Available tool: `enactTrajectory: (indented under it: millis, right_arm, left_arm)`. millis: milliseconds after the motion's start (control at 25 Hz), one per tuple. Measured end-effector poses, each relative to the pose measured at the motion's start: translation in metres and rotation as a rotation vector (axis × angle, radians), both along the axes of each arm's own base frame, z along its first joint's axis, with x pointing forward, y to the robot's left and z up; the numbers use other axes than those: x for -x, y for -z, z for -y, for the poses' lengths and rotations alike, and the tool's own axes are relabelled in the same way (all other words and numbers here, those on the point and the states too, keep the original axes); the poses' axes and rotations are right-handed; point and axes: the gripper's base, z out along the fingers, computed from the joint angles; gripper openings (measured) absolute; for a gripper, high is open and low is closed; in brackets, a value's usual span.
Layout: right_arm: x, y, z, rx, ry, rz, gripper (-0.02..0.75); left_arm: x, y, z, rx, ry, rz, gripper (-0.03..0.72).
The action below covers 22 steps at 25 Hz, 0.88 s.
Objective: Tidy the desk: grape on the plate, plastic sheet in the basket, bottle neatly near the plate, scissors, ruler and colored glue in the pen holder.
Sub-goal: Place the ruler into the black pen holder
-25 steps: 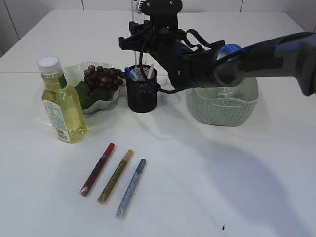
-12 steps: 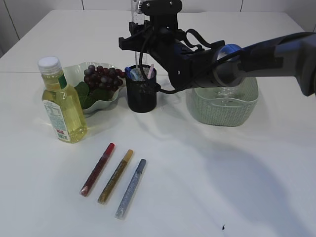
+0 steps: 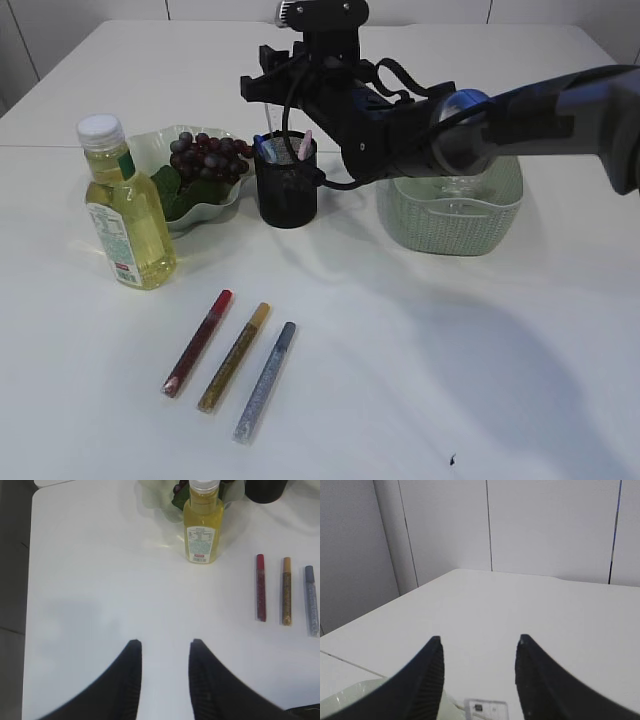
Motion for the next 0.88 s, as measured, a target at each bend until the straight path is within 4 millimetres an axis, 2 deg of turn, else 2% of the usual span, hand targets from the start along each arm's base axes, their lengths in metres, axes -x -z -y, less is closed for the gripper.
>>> enactTrajectory:
  millis: [200,520,720,880]
  right_arm:
    - [0.002,-0.002,0.000,0.017,-0.013,-0.047,0.376]
    - [0.015,-0.037,0.004,0.094,-0.063,-0.167,0.376]
    - [0.034,-0.054,0.008,0.228,-0.140,-0.359,0.376]
    - [0.058,-0.084,0.016,0.304,-0.196,-0.473,0.376]
  left_arm:
    - [0.000,0.000,0.000,0.002,0.001,-0.001,0.239]
    - [0.000,0.000,0.001,0.015,0.007,-0.007,0.239]
    - [0.001,0.001,0.003,0.036,0.016,-0.018,0.239]
    - [0.001,0.001,0.004,0.039,0.017,-0.019,0.239]
